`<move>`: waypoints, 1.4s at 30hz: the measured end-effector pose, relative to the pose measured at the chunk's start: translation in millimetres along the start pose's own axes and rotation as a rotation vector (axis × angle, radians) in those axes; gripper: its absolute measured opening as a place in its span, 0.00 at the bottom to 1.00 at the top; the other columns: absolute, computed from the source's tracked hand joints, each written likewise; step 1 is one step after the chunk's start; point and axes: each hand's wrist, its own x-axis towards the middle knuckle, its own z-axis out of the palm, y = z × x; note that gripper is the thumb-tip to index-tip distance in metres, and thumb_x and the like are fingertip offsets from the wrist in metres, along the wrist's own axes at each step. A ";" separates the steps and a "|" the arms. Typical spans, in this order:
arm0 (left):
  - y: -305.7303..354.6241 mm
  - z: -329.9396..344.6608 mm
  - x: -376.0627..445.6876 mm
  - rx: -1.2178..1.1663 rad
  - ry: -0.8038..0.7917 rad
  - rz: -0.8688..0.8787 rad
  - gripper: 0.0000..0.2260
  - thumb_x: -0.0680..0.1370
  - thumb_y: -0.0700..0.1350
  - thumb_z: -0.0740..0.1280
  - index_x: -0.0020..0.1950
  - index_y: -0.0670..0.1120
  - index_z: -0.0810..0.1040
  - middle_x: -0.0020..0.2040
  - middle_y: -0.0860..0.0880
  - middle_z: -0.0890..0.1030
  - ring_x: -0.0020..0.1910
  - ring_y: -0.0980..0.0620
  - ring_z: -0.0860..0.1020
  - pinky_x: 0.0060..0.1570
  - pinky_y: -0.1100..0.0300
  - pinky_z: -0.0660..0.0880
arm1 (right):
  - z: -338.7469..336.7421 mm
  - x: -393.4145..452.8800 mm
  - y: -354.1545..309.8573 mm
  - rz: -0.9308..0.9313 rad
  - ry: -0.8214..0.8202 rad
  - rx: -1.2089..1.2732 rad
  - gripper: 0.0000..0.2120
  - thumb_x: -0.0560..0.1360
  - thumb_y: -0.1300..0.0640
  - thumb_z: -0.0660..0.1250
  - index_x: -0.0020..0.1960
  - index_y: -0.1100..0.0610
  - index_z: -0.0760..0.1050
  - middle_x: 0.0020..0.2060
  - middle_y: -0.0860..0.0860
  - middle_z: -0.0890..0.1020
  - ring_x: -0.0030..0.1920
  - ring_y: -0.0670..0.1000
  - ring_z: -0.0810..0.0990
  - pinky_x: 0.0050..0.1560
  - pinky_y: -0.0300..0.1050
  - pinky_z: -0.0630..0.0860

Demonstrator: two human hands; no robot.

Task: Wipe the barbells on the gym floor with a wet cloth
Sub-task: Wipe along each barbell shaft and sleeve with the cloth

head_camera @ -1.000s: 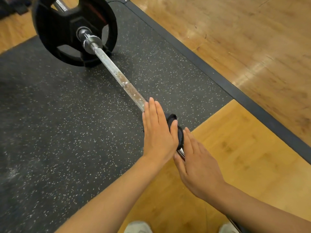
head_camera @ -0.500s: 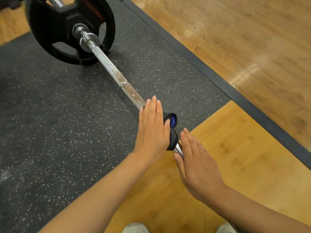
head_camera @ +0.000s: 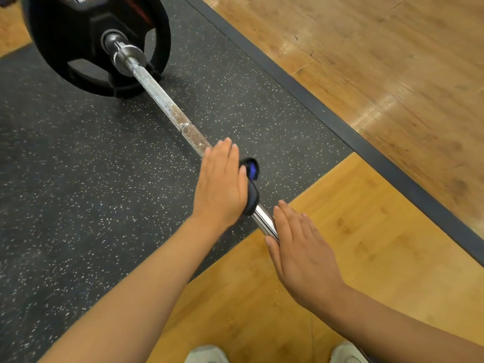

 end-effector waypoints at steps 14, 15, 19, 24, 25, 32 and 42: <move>-17.8 -6.0 24.2 0.012 -0.010 0.007 0.24 0.81 0.48 0.49 0.66 0.33 0.73 0.65 0.36 0.74 0.66 0.37 0.71 0.74 0.44 0.55 | -1.5 2.5 3.8 -0.039 0.050 -0.033 0.26 0.82 0.49 0.51 0.68 0.66 0.74 0.66 0.63 0.77 0.65 0.61 0.78 0.67 0.55 0.63; -20.2 -5.7 30.6 -0.004 -0.006 -0.056 0.25 0.81 0.48 0.48 0.66 0.33 0.73 0.66 0.36 0.73 0.68 0.37 0.70 0.74 0.43 0.55 | -1.4 2.7 4.4 -0.038 0.044 -0.033 0.26 0.82 0.48 0.51 0.68 0.66 0.74 0.66 0.62 0.77 0.65 0.61 0.78 0.67 0.55 0.63; 0.1 -3.9 9.8 -0.070 -0.011 -0.068 0.23 0.81 0.48 0.50 0.67 0.33 0.71 0.68 0.37 0.70 0.73 0.38 0.64 0.76 0.40 0.51 | -1.7 3.4 5.2 -0.034 0.022 -0.016 0.26 0.83 0.49 0.51 0.68 0.66 0.74 0.67 0.62 0.76 0.66 0.61 0.78 0.67 0.55 0.63; 26.5 4.2 -26.4 -0.046 -0.016 0.130 0.22 0.82 0.45 0.52 0.67 0.31 0.71 0.67 0.35 0.73 0.70 0.36 0.68 0.73 0.39 0.58 | -1.5 3.1 6.4 -0.023 0.020 0.013 0.26 0.83 0.49 0.51 0.67 0.66 0.74 0.66 0.62 0.77 0.65 0.61 0.78 0.68 0.54 0.63; 23.0 4.0 -21.3 -0.041 -0.007 0.129 0.22 0.82 0.45 0.52 0.67 0.31 0.71 0.66 0.35 0.73 0.68 0.35 0.70 0.73 0.41 0.58 | -2.2 2.6 6.5 -0.023 0.020 0.021 0.26 0.83 0.49 0.51 0.67 0.66 0.74 0.66 0.62 0.77 0.65 0.61 0.78 0.67 0.54 0.63; -3.9 -1.1 20.8 -0.053 0.003 -0.112 0.28 0.81 0.49 0.43 0.73 0.32 0.64 0.74 0.35 0.64 0.76 0.38 0.58 0.77 0.43 0.47 | -5.5 2.4 8.1 -0.006 -0.019 0.033 0.25 0.83 0.48 0.50 0.68 0.64 0.74 0.67 0.60 0.77 0.65 0.58 0.78 0.70 0.55 0.71; 3.3 3.9 2.4 -0.012 -0.017 0.077 0.25 0.83 0.47 0.48 0.70 0.31 0.68 0.68 0.35 0.72 0.70 0.36 0.68 0.73 0.41 0.60 | -8.3 1.4 8.9 0.032 -0.018 0.043 0.26 0.83 0.46 0.50 0.68 0.63 0.73 0.66 0.59 0.77 0.65 0.57 0.77 0.67 0.53 0.71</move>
